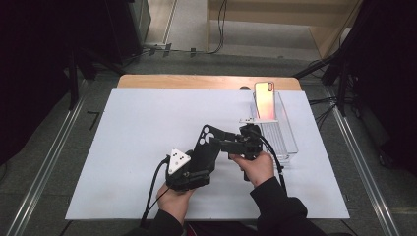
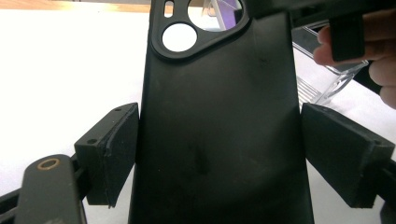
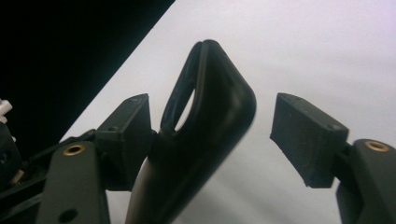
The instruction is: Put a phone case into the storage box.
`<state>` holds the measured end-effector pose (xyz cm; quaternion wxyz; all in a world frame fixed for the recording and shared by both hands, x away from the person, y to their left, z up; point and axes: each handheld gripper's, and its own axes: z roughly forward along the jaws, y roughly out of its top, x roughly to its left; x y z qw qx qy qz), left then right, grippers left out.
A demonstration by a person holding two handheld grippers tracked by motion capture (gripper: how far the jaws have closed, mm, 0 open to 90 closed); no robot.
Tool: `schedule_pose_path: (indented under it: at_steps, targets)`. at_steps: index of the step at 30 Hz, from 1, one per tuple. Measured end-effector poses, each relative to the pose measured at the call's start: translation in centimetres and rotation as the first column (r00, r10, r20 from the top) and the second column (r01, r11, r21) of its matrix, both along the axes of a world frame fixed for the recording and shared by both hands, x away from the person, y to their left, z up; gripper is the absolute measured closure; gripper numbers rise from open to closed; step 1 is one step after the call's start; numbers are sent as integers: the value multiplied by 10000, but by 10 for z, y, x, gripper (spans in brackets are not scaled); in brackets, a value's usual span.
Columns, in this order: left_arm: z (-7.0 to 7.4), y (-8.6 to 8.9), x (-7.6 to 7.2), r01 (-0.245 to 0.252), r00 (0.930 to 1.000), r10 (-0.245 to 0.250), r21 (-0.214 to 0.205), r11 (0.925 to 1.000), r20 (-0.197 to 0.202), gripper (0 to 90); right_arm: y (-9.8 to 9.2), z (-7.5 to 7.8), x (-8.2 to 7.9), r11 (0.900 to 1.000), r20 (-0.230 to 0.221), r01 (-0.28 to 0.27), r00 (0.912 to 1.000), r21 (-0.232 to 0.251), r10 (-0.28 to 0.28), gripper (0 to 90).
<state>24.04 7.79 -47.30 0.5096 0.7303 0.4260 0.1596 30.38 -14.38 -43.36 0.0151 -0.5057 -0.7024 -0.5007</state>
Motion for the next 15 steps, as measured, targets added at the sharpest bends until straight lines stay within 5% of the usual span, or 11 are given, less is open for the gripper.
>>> schedule_pose_path:
  at_steps: [4, 10, 15]
  targets:
    - [-1, -2, -2, 89, 10000, -89, -90, 9999, 4, 151, 1, 0, 3, 9999, -142, 14, 9999, 119, -12, 366]
    - [-2, -1, -1, 241, 9983, -273, -618, 9978, -508, 149, -6, 2, 8, 9956, -1000, 247, 9949, 907, -155, 664]
    - [-1, -1, 0, 332, 9977, -378, -820, 9961, -558, 147, -10, 4, 9, 9887, -1106, 46, 9938, 1495, 121, 719]
